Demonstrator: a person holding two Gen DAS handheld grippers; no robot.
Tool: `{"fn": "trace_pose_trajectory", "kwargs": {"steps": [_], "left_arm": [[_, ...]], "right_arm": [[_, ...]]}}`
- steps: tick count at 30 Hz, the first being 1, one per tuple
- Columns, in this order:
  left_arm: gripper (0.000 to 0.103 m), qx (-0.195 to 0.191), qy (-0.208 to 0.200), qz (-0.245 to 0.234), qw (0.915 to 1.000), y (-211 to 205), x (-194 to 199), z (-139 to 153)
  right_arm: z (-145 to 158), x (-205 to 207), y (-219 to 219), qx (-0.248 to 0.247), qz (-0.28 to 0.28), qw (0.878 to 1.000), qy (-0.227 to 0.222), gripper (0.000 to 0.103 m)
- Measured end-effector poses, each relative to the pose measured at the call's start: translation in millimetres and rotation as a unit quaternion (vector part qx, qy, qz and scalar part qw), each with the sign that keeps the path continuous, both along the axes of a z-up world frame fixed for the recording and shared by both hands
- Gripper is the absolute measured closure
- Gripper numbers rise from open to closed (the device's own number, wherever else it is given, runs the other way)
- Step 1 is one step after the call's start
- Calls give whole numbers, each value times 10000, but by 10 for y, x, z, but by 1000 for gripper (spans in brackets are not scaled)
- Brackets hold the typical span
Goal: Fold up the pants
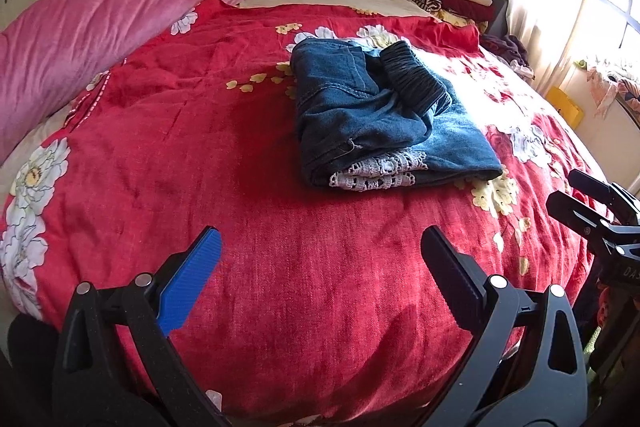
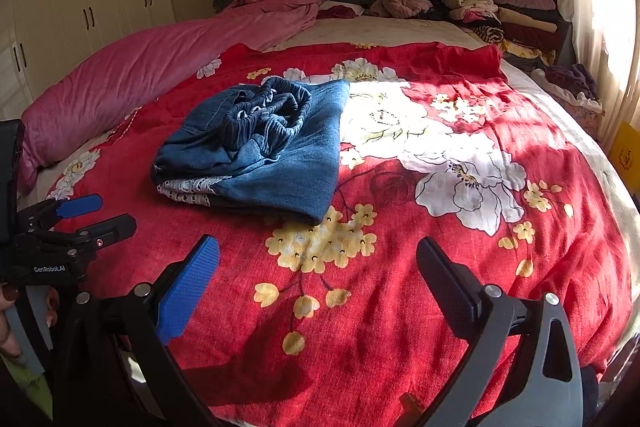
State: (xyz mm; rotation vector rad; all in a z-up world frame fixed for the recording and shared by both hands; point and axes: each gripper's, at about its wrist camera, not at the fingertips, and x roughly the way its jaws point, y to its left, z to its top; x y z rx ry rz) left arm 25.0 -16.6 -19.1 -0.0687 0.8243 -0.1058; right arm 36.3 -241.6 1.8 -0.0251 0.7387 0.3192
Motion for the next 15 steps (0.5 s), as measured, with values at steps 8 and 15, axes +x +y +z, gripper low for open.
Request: {"fn": "trace_pose_trajectory", "kwargs": {"steps": [8,15], "left_arm": [[9,-14,-9,-6,10000,21,-12,22],[9,-2,5,-3,10000,14,-16,29]], "right_arm": [[13,-10,-7,-5,-21,10000,-13,4],[16,-9,-3,-13,-21,10000,-12,4]]}}
